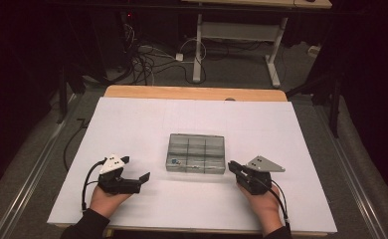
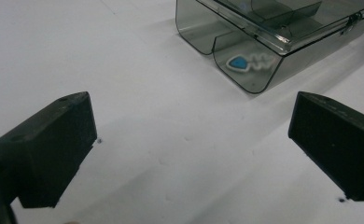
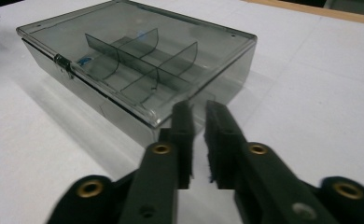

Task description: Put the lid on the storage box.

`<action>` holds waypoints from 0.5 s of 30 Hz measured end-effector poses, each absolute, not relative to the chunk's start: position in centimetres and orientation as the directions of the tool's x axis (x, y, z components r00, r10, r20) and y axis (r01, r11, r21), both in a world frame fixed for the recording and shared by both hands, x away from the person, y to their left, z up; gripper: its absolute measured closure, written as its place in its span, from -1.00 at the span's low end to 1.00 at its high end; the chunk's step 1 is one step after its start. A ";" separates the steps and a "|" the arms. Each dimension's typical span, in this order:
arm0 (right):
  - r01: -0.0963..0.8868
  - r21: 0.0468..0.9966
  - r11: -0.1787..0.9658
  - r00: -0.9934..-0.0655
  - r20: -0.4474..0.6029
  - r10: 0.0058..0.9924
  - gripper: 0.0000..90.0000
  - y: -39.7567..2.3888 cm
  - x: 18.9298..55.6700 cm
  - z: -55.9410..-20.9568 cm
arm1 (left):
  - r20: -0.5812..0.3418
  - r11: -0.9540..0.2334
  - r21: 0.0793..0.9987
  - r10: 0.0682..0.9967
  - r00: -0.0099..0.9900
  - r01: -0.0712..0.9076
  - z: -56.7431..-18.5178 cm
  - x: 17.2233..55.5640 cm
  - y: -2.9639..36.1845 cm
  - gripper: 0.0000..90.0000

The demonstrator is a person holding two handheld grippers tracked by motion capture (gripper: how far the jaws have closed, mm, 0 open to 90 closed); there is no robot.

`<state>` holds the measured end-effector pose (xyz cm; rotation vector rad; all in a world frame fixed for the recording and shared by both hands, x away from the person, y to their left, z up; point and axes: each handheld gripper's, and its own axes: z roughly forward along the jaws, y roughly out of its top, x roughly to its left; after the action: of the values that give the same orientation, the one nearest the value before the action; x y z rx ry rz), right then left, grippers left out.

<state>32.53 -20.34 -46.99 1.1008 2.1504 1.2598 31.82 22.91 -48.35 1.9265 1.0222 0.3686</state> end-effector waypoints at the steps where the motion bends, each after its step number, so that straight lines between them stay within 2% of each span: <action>1: 0.425 0.862 0.278 -0.602 0.040 0.797 0.61 -20.7 32.4 -47.0 | -0.132 -0.261 0.821 0.779 0.613 0.508 -48.3 31.7 23.1 -0.98; 12: 0.377 0.904 0.203 -0.556 0.046 0.830 -0.91 -24.6 30.3 -46.5 | -0.115 -0.244 0.834 0.800 0.589 0.494 -47.9 30.4 25.6 -1.00; 13: 0.372 0.908 0.195 -0.541 0.041 0.840 -1.00 -24.8 30.1 -46.5 | -0.116 -0.243 0.834 0.800 0.589 0.495 -47.9 30.3 25.7 -1.00; 15: 0.367 0.911 0.188 -0.530 0.038 0.847 -1.00 -25.1 29.7 -46.5 | -0.111 -0.248 0.833 0.801 0.589 0.494 -48.0 30.2 25.7 -1.00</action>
<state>29.68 -25.14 -46.48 1.1335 1.9876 1.3142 30.21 25.65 -47.97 1.9091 1.0394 0.4247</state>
